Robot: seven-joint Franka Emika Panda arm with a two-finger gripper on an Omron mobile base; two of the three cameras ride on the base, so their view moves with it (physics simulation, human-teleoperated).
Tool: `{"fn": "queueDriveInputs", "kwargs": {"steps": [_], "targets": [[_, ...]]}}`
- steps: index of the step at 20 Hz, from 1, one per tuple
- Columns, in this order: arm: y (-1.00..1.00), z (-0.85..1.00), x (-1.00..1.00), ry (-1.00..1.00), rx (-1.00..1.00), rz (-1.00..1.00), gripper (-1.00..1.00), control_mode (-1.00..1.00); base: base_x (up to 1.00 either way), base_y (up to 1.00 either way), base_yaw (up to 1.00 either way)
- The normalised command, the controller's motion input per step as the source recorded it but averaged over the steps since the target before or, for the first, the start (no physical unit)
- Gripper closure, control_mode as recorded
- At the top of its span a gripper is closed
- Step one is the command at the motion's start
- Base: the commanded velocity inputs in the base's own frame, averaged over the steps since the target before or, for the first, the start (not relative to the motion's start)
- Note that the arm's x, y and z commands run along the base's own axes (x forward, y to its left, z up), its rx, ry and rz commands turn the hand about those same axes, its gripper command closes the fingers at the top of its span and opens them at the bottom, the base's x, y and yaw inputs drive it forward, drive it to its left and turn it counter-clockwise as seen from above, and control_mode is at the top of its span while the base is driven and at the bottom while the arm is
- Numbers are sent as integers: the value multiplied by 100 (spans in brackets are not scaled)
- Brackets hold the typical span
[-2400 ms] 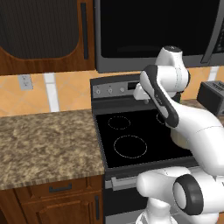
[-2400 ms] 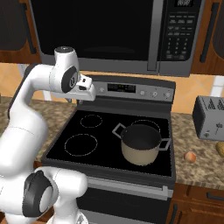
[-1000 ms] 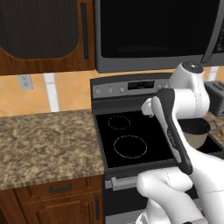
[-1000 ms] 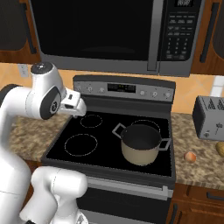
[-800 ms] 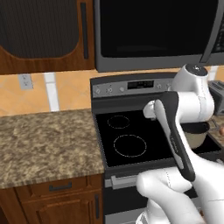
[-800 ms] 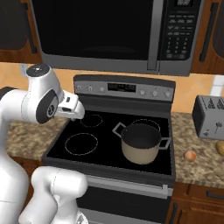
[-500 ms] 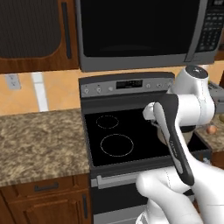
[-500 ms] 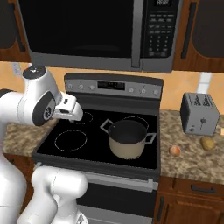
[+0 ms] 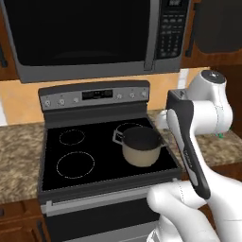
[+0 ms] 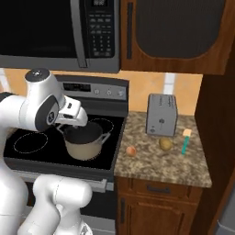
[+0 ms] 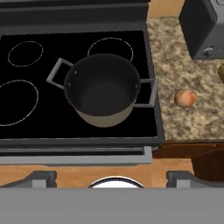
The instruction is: Put the onion and potato in the pot. Retrieve the spatula and lightly stir the vegetables in the pot.
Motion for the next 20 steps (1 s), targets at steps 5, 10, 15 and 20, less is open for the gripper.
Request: {"fn": "queueDriveInputs", "kwargs": {"steps": [5, 10, 15, 20], "targets": [[0, 0, 0, 0, 0, 0, -100, 100, 3, -70, 0], [0, 0, 0, 0, 0, 0, -100, 100, 14, -58, 0], [0, 0, 0, 0, 0, 0, -100, 100, 37, -4, 0], [0, 0, 0, 0, 0, 0, -100, 100, 22, -30, 0]]}}
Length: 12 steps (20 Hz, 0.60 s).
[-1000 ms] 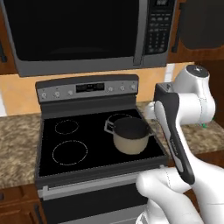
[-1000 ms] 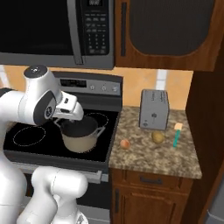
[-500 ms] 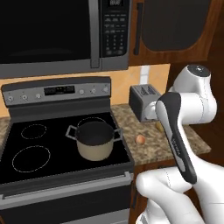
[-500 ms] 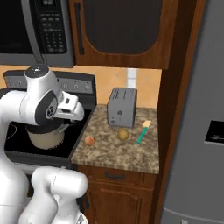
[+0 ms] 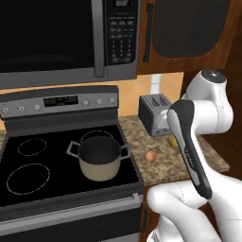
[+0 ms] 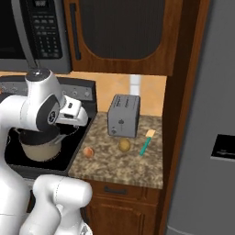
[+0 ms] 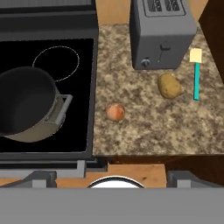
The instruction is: Put the onion and potato in the pot. Retrieve the spatula and lightly stir the vegetables in the pot.
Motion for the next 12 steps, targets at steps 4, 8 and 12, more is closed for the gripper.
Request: {"fn": "queueDriveInputs", "kwargs": {"steps": [4, 8, 12], "targets": [[-29, -19, 0, 0, 0, 0, -100, -100, 0, -14, 0], [-44, -99, 53, 7, 5, -1, -100, -100, 0, 0, 0], [-7, -100, 68, 28, 15, -2, -100, -100, 0, 0, 0]]}}
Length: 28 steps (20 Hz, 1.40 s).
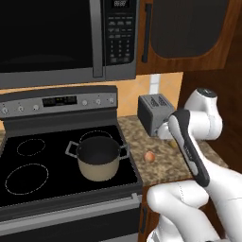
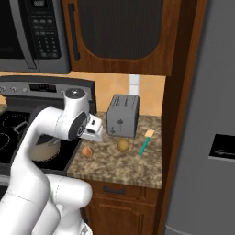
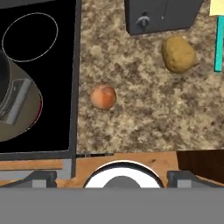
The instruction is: Put the onion and potato in the pot. Retrieve the spatula and lightly stir the vegetables in the pot.
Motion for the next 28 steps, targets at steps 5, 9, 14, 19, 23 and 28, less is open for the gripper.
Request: {"fn": "queueDriveInputs", "kwargs": {"steps": [5, 9, 14, 19, 23, 28], "targets": [[5, -100, 36, 34, 25, -1, -100, -100, 0, 0, 0], [14, -69, 76, 27, 12, 0, -100, -100, 0, 0, 0], [18, -43, 64, 25, 6, -1, -100, -100, 0, 0, 0], [15, -37, 64, 6, 0, -9, -100, -100, 0, 0, 0], [12, -48, 35, 0, 0, -9, -100, -100, 0, 0, 0], [11, -46, 1, 0, 0, -8, -100, -100, 0, 0, 0]]}}
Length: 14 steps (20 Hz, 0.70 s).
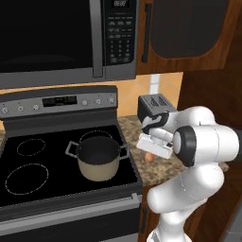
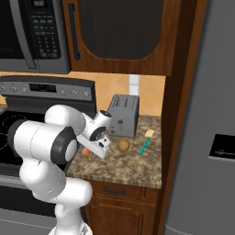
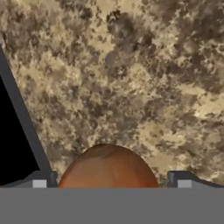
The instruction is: Put the onion and potato in the pot. Retrieve the spatula and lightly stir the vegetables in the pot.
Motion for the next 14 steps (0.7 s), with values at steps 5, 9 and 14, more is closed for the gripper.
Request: {"fn": "queueDriveInputs", "kwargs": {"steps": [5, 9, 14], "targets": [[1, -13, -47, 0, 0, -5, 100, -100, 0, 0, 0], [0, 5, -51, -5, 0, 0, 100, -100, 0, 0, 0], [-6, 86, -74, -37, 0, 2, 100, -100, 0, 0, 0]]}}
